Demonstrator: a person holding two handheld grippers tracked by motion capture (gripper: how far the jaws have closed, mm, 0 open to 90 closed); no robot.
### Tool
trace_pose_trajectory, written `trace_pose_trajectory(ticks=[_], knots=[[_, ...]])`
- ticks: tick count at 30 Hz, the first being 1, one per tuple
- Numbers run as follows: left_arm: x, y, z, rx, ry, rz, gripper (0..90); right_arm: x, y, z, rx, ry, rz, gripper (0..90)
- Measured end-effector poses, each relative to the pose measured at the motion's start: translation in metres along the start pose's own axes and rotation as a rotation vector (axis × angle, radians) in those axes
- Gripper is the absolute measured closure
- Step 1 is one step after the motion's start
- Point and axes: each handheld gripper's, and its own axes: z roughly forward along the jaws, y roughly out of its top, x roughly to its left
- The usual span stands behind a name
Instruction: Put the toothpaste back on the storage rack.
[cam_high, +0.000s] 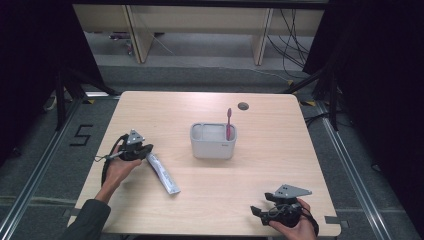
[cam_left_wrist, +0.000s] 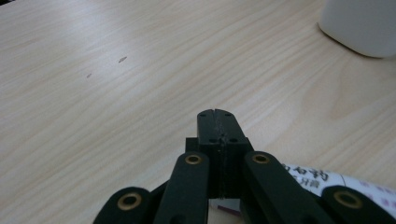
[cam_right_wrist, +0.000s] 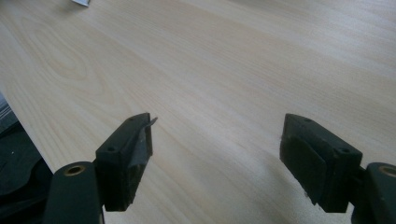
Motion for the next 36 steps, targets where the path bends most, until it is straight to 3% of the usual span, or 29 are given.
trace_pose_trajectory(ticks=[2, 7, 13, 14, 15, 17, 18, 20, 21, 22, 24, 25, 26, 36], knots=[[0.001, -0.004, -0.004, -0.006, -0.001, -0.014, 89.5, 0.0, 0.0, 0.001, -0.001, -0.001, -0.006, 26.5], [0.002, -0.014, -0.017, 0.017, -0.015, 0.025, 89.5, 0.0, 0.0, 0.001, 0.004, 0.008, -0.004, 26.5], [-0.002, -0.023, -0.03, 0.022, -0.03, 0.027, 89.4, 0.0, 0.0, 0.001, 0.001, 0.008, -0.01, 26.5], [-0.005, -0.027, -0.035, 0.031, -0.039, 0.032, 89.4, 0.0, 0.0, 0.001, 0.0, 0.008, -0.01, 26.5], [-0.006, -0.028, -0.037, 0.033, -0.047, 0.027, 89.4, 0.003, 0.0, 0.0, 0.007, 0.014, 0.02, 26.5], [-0.009, -0.031, -0.042, 0.038, -0.077, 0.018, 89.4, 0.001, 0.0, 0.001, 0.004, 0.012, 0.006, 26.5], [-0.01, -0.032, -0.046, 0.064, -0.081, 0.043, 89.4, 0.002, 0.0, 0.001, 0.005, 0.013, 0.006, 26.5], [-0.014, -0.035, -0.05, 0.072, -0.094, 0.055, 89.4, 0.003, 0.0, 0.001, 0.009, 0.024, 0.018, 26.5], [-0.016, -0.036, -0.053, 0.082, -0.101, 0.062, 89.4, 0.001, 0.001, 0.001, -0.001, 0.012, -0.013, 26.5], [-0.017, -0.038, -0.055, 0.095, -0.101, 0.079, 89.4, 0.001, 0.001, 0.001, -0.001, 0.012, -0.011, 26.5], [-0.022, -0.042, -0.057, 0.1, -0.125, 0.077, 89.3, 0.003, 0.0, 0.001, 0.007, 0.023, 0.018, 26.6], [-0.022, -0.042, -0.057, 0.1, -0.125, 0.077, 89.2, 0.003, 0.0, 0.001, 0.007, 0.023, 0.018, 26.6], [-0.026, -0.045, -0.058, 0.111, -0.138, 0.074, 89.2, 0.001, 0.001, 0.001, -0.001, 0.012, -0.012, 26.6], [-0.043, -0.05, -0.064, 0.129, -0.169, 0.082, 88.4, 0.001, 0.001, 0.001, -0.01, 0.01, -0.009, 26.7]])
